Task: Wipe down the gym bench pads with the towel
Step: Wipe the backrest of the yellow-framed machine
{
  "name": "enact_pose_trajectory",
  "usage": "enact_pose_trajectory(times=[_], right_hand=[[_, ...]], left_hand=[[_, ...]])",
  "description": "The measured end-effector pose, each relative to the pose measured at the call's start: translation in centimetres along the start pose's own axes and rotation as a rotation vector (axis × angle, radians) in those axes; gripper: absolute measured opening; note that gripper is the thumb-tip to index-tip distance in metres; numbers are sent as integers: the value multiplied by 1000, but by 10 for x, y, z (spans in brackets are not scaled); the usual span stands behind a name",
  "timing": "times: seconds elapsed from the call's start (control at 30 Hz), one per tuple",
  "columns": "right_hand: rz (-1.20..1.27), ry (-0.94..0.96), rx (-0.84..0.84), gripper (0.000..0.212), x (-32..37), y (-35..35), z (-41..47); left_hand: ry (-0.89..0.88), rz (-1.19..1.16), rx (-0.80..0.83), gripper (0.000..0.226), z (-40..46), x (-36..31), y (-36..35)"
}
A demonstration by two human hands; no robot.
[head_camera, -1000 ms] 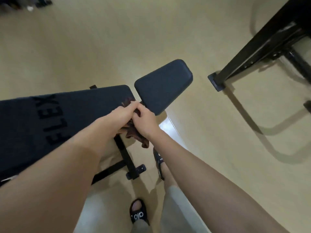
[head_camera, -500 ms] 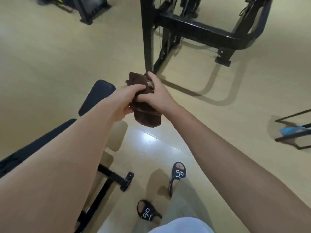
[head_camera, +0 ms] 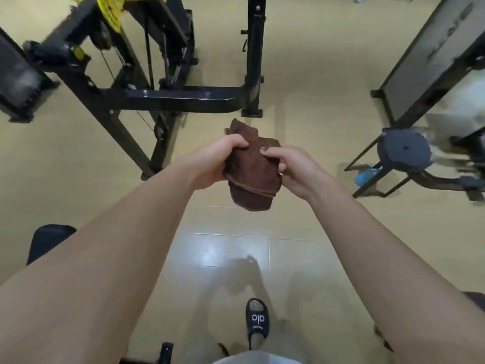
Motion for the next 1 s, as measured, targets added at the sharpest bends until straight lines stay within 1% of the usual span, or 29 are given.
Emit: enact_pose_trajectory(times=[0.07, 0.13, 0.2, 0.27, 0.33, 0.43, 0.53, 0.7, 0.77, 0.9, 1.0], right_hand=[[22, 78, -94, 31, 30, 25, 4], [5, 140, -150, 33, 56, 40, 13], [15, 172, -201, 32, 78, 50, 25], [25, 192, -246, 29, 99, 59, 41], [42, 217, -278, 28, 119, 69, 61], [60, 248, -318, 36, 148, 81, 96], [58, 275, -369, 37, 177, 87, 137], [77, 315, -411, 37, 226, 98, 196], [63, 318, -422, 37, 243, 108, 218], [27, 273, -385, 39, 280, 132, 271], [59, 260, -358, 40, 309, 152, 314]], left_hand=[[25, 49, 11, 26, 22, -26, -15], [30, 80, -6, 25, 45, -46, -24], [-22, 105, -37, 32, 74, -67, -28], [-90, 157, -31, 33, 103, -91, -29], [-129, 204, 11, 32, 133, -114, -28], [-167, 258, 94, 33, 180, -148, -23], [-181, 243, 144, 42, 227, -179, -14], [-190, 208, 216, 56, 295, -231, -6], [-192, 240, 249, 58, 318, -254, -8], [-246, 316, 178, 46, 377, -298, -12], [-247, 310, 160, 37, 427, -325, -15]])
Point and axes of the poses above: each hand's wrist, its own z-axis towards the middle knuckle, its own y-axis out of the back of the hand, x = y × z, the point moved 4 cm from there along z, towards the middle knuckle, and after that the axes turned 14 degrees about z, right-handed, at the moved point
